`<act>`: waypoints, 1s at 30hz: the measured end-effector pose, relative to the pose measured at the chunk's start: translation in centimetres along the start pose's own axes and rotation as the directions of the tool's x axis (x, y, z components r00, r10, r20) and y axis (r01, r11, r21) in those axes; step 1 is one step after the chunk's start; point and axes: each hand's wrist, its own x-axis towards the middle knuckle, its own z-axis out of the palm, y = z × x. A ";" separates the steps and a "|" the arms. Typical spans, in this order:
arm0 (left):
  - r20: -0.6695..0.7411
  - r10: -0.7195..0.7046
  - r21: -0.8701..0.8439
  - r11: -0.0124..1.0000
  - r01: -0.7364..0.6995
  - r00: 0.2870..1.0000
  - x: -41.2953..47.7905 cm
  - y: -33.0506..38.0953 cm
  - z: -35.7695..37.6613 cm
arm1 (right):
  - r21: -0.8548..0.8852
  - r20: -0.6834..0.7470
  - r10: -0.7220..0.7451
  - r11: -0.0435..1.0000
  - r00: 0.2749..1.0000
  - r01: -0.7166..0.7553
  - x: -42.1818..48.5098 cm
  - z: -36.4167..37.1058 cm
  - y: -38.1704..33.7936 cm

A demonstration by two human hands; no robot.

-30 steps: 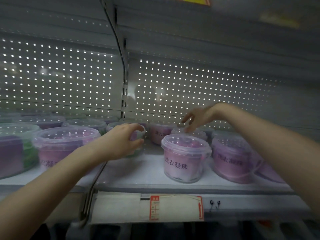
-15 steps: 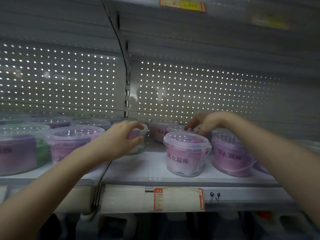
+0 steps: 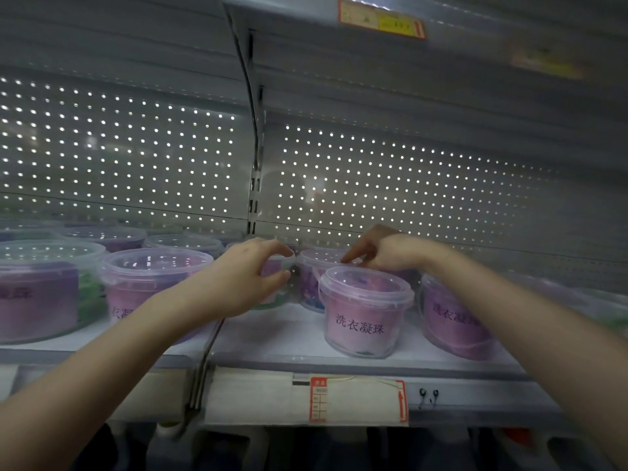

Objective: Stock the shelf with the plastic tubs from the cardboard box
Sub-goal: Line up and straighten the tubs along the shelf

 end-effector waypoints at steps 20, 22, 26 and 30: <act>0.001 0.041 -0.056 0.998 -0.041 0.999 -0.4 -0.1 -0.3 | -0.241 -0.258 0.174 0.941 0.950 -0.238 1.4 1.4 -3.7; 0.002 0.044 -0.061 0.997 -0.044 0.999 -0.4 -0.2 -0.3 | -0.152 -0.251 0.136 0.972 0.958 -0.178 1.3 1.6 -3.4; 0.005 0.051 -0.066 0.996 -0.051 0.999 -0.5 -0.2 -0.4 | 0.117 -0.028 0.133 0.985 0.991 -0.129 0.1 0.1 -0.5; -0.001 0.058 -0.076 0.995 -0.058 0.998 -0.5 -0.3 -0.5 | 0.061 0.106 0.182 0.980 0.978 -0.189 0.0 0.1 1.1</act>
